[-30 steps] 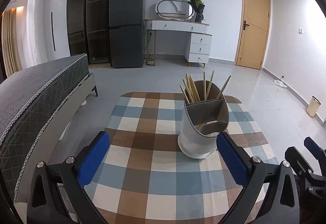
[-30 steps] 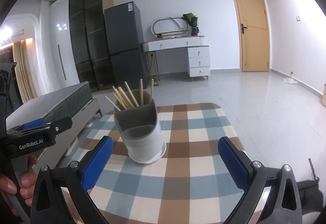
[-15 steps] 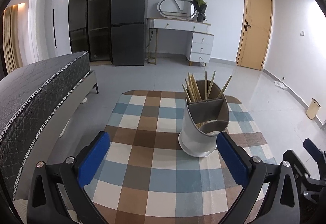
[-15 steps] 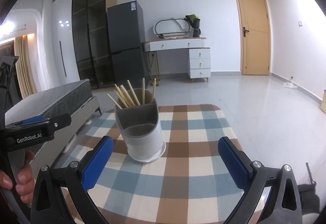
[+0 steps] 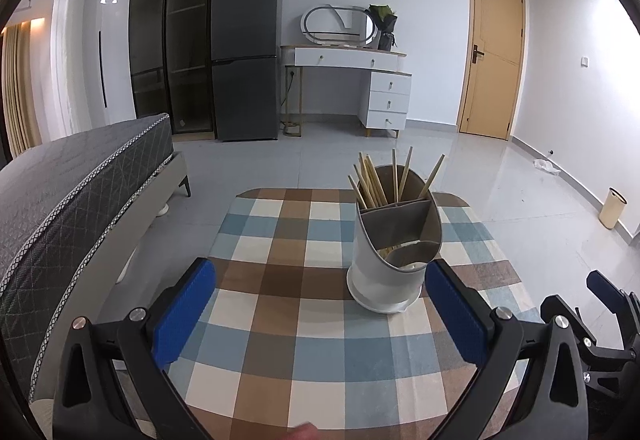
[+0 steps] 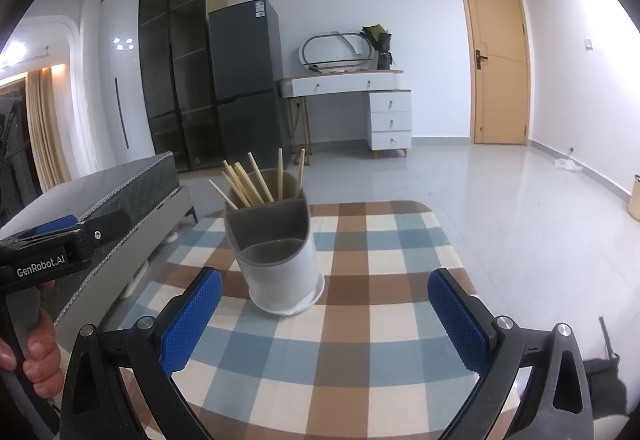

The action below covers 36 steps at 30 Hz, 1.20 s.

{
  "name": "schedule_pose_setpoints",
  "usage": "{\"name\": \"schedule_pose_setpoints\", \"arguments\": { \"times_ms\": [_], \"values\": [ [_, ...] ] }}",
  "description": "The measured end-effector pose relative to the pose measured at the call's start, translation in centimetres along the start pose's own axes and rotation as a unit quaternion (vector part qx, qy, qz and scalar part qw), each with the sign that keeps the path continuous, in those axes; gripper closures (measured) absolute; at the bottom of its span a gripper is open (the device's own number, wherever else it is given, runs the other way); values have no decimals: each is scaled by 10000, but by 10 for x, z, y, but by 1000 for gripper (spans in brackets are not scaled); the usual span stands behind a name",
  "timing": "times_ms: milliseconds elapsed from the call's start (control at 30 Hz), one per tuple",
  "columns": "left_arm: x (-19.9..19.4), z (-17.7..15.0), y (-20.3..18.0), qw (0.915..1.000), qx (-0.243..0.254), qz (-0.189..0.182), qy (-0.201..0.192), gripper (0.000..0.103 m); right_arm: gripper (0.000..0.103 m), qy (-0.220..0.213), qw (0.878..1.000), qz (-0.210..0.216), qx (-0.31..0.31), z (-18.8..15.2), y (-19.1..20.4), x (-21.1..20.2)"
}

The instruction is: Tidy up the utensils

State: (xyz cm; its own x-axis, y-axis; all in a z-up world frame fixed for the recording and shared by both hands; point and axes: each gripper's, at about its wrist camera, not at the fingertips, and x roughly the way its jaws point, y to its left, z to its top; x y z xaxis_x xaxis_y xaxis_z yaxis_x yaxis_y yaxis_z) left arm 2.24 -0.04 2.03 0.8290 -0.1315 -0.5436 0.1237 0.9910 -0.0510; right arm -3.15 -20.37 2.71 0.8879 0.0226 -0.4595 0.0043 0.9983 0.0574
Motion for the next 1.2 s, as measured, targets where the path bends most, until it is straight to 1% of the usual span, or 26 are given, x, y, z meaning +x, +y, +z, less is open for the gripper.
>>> {"name": "schedule_pose_setpoints", "arguments": {
  "times_ms": [267, 700, 1200],
  "values": [
    [-1, 0, -1, 10000, 51, 14, -43, 2, 0, 15, 10000, 1, -16, -1, 1, 1],
    [-1, -2, -2, 10000, 19, 52, 30, 2, 0, 62, 10000, 2, 12, -2, 0, 3],
    [0, -1, -1, 10000, 5, 46, 26, 2, 0, 93, 10000, 4, 6, -3, 0, 3]
  ]
}}
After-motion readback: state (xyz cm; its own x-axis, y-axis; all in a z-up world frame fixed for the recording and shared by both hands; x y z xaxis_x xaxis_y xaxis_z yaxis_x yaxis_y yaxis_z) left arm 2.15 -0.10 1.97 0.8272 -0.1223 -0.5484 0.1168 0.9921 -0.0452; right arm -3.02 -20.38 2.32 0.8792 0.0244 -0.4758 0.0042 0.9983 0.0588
